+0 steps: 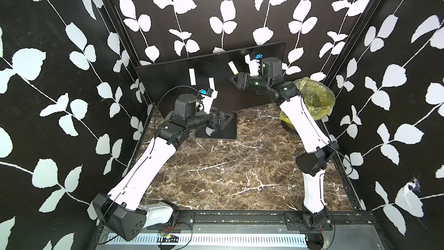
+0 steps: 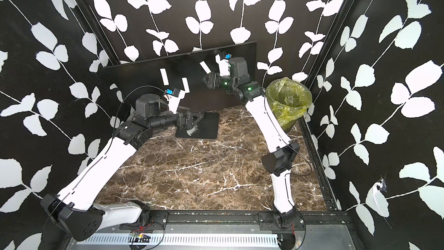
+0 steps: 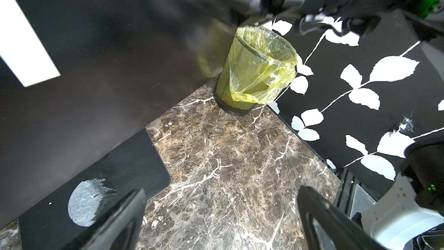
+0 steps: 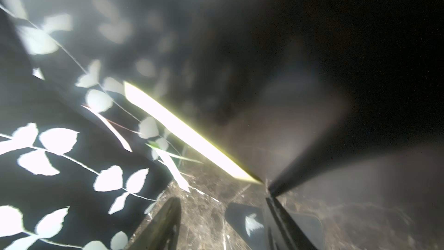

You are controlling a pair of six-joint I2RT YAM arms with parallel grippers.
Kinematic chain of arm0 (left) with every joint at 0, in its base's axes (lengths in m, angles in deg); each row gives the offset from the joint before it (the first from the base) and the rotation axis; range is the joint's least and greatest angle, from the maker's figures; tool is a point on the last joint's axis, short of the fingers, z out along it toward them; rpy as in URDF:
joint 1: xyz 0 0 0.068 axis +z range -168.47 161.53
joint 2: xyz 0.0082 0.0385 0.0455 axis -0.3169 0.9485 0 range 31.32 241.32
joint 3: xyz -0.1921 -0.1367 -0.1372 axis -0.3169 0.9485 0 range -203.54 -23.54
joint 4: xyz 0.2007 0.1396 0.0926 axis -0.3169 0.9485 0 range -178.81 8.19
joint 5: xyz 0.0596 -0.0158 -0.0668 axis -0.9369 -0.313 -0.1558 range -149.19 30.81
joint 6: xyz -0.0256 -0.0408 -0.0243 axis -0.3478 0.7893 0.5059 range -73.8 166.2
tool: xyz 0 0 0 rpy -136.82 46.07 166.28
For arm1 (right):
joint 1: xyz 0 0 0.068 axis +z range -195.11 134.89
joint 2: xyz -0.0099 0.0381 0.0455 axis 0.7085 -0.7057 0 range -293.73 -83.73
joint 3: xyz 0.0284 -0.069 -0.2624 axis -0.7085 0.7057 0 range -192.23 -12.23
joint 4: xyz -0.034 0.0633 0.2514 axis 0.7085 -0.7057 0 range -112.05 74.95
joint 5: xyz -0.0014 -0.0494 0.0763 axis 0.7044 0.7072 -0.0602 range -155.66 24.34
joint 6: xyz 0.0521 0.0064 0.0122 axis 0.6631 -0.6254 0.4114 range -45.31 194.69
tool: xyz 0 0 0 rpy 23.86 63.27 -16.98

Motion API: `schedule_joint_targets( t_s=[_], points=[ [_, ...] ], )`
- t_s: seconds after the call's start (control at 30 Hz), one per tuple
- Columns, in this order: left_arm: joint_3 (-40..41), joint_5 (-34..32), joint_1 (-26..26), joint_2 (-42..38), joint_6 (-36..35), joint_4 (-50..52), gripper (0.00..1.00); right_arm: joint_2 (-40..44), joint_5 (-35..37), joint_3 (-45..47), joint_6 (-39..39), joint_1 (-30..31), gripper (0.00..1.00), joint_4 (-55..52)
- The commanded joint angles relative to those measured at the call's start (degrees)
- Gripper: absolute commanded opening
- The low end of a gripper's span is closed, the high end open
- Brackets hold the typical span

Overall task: Remove the sticky note from the monitor
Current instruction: Tear off the sticky note from the monitor.

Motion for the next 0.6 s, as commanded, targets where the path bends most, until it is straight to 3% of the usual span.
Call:
schedule_joint_targets(
  t_s=[0.0,0.57],
  points=[
    [0.64,0.51,-0.18,-0.96,-0.88,0.25,0.99,3.09,5.09,1.82,1.23,0.55,0.60,5.25],
    [0.97,0.32,-0.23,-1.30,-1.41,0.54,0.99,2.78,6.16,3.56,6.84,1.41,0.62,14.42]
  ],
)
